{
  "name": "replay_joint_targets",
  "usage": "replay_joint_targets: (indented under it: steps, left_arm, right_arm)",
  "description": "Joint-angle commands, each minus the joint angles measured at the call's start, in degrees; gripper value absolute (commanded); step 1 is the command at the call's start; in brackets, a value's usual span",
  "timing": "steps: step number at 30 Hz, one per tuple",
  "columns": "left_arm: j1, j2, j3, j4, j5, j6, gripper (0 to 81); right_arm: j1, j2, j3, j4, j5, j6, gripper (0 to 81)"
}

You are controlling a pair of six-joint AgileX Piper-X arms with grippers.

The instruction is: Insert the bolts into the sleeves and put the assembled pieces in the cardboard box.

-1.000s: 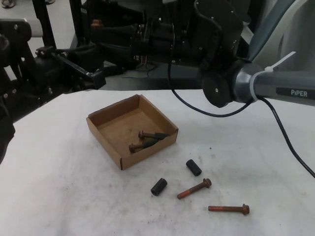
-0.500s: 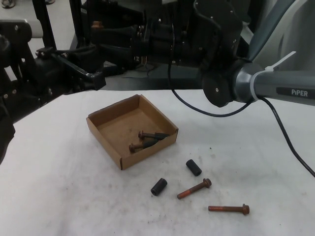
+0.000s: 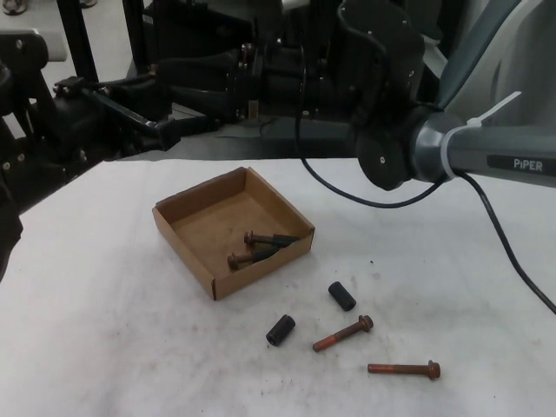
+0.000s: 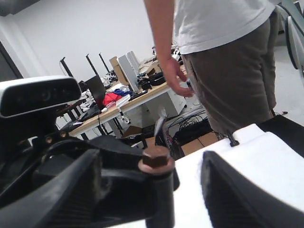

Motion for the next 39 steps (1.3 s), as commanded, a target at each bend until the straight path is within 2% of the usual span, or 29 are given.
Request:
replay_joint_targets:
  steps: [1, 4, 11, 23, 30, 39]
  left_arm:
    - [0.15, -0.62, -0.72, 3.29, -0.29, 1.03, 0.8]
    - [-0.03, -0.12, -0.72, 6.63, -0.29, 4.5, 0.8]
    - [-0.17, 3.43, -2.53, 10.52, 0.86, 3.98, 0.8]
    - [-0.73, 14.67, -14.15, 16.98, 1.01, 3.99, 0.8]
    - [-1.8, 18.4, -15.08, 18.42, 1.01, 1.63, 0.8]
    - [-3.49, 22.05, -15.08, 20.37, 1.34, 1.22, 0.8]
  right_arm:
    - [-2.55, -0.34, 0.04, 1.88, 0.1, 0.33, 58.2]
    - [-4.5, -0.34, 0.04, 4.5, -1.26, -0.06, 58.2]
    - [-7.16, -0.34, 0.04, 11.24, -3.36, -4.39, 58.2]
    - [-7.76, -0.34, 0.04, 35.17, -2.47, -22.25, 58.2]
    - [-9.38, -0.34, 0.04, 36.02, -1.61, -22.97, 58.2]
    - [-15.5, -0.34, 0.04, 36.02, -1.74, -24.13, 58.2]
